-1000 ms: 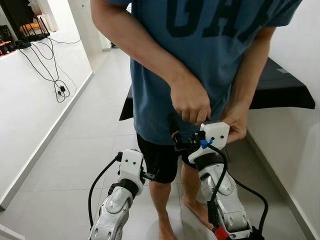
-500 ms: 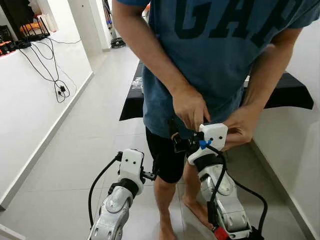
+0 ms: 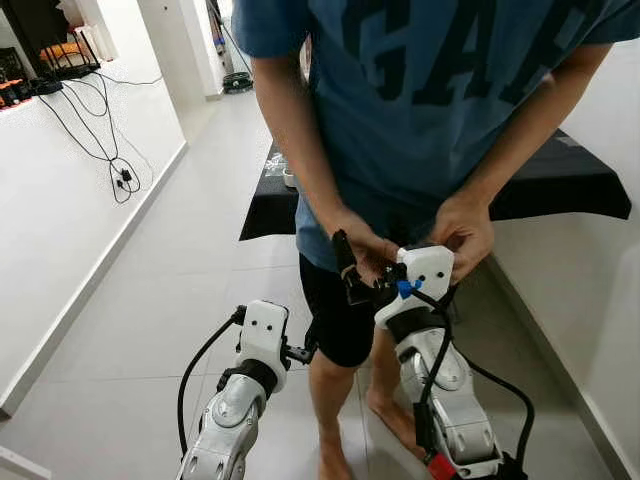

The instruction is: Building children table

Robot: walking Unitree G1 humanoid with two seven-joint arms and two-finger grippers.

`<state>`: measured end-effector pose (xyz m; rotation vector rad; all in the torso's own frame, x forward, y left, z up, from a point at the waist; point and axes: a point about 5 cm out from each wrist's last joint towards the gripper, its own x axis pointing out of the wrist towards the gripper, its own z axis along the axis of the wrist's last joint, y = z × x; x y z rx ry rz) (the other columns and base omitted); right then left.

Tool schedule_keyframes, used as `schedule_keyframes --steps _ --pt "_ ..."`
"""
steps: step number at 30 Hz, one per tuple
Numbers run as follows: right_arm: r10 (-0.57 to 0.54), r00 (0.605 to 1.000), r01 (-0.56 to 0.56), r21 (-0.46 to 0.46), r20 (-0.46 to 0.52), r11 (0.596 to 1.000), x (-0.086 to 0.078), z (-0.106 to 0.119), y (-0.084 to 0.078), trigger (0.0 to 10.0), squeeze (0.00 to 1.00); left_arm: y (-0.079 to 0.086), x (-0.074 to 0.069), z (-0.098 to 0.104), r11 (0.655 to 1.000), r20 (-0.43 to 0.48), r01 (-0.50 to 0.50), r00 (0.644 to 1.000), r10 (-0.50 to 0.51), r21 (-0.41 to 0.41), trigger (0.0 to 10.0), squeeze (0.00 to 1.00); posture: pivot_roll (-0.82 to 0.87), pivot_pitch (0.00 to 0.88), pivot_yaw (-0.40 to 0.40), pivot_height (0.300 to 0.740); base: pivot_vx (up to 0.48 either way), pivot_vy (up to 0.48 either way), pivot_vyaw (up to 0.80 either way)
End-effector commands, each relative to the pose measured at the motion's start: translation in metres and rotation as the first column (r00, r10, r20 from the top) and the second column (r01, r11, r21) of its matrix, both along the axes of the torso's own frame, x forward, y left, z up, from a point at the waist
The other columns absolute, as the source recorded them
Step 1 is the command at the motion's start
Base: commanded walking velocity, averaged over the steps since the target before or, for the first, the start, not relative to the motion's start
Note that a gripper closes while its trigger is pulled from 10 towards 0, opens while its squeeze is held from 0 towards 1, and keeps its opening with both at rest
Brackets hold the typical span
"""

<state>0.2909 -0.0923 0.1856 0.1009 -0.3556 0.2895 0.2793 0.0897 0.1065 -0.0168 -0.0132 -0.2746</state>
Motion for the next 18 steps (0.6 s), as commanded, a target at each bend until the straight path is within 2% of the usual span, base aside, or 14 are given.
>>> schedule_keyframes --steps 1,18 --pt "0.006 1.0 -0.006 -0.003 0.012 1.0 -0.0001 0.0024 0.0024 10.0 0.0 0.0003 -0.0001 -0.0044 1.0 -0.025 -0.008 1.0 0.008 0.004 10.0 0.0 0.0 0.0 0.053 0.74 0.0 0.0 0.0" --pt "0.007 1.0 -0.007 -0.006 0.009 1.0 -0.0004 0.002 0.0026 10.0 0.0 -0.0005 -0.0004 -0.0045 1.0 -0.026 -0.007 1.0 0.007 0.005 10.0 0.0 0.0 0.0 0.052 0.74 0.0 0.0 0.0"
